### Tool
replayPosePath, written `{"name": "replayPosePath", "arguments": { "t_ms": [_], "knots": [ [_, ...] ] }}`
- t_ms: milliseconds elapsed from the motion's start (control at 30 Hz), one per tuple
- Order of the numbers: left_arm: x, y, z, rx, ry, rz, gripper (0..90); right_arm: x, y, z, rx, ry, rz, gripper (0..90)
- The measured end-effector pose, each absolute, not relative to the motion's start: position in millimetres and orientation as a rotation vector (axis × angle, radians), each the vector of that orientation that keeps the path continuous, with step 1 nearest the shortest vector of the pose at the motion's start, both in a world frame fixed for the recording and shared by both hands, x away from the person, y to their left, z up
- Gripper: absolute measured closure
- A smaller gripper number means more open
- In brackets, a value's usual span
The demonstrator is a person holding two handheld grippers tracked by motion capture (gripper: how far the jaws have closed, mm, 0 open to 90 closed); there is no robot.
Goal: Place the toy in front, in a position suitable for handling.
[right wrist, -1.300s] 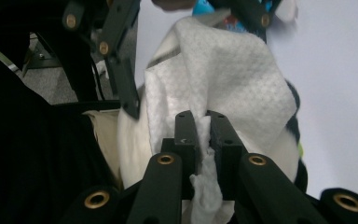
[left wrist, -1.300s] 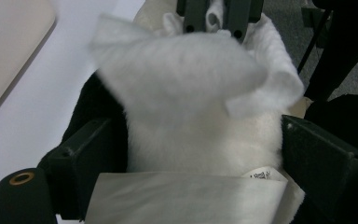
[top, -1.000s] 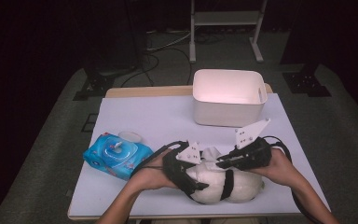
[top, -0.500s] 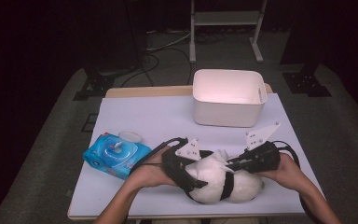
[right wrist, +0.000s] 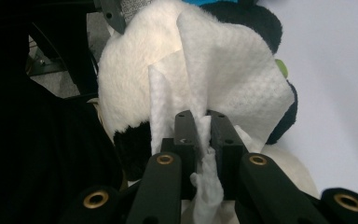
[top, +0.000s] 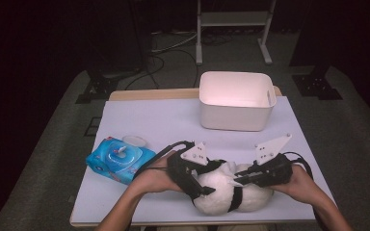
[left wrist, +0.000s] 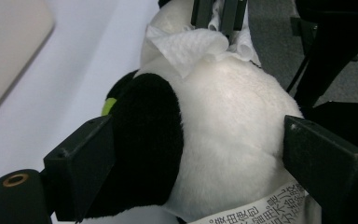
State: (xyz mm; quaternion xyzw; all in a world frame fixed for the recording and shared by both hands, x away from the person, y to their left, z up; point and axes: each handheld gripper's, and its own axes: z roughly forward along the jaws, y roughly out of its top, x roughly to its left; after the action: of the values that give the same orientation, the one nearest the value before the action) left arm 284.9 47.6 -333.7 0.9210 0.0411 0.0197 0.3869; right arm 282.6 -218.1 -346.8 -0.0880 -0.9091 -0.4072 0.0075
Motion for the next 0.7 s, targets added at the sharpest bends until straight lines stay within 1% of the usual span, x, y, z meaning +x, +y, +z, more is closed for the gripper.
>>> {"name": "replayPosePath", "arguments": {
  "t_ms": [367,500,700],
  "knots": [
    [280.9,43.7,-337.9,2.343,0.080,0.055,12.1,285.6,-199.6,-332.3,-0.205,-2.829,-1.302,82.2],
    [278.7,42.1,-337.8,2.343,0.067,0.059,12.0,287.2,-184.8,-323.7,-0.154,-2.827,-1.318,82.1],
    [279.3,46.8,-340.2,2.324,0.075,0.053,12.1,290.5,-180.4,-325.0,-0.147,-2.808,-1.334,82.0]
  ]
}}
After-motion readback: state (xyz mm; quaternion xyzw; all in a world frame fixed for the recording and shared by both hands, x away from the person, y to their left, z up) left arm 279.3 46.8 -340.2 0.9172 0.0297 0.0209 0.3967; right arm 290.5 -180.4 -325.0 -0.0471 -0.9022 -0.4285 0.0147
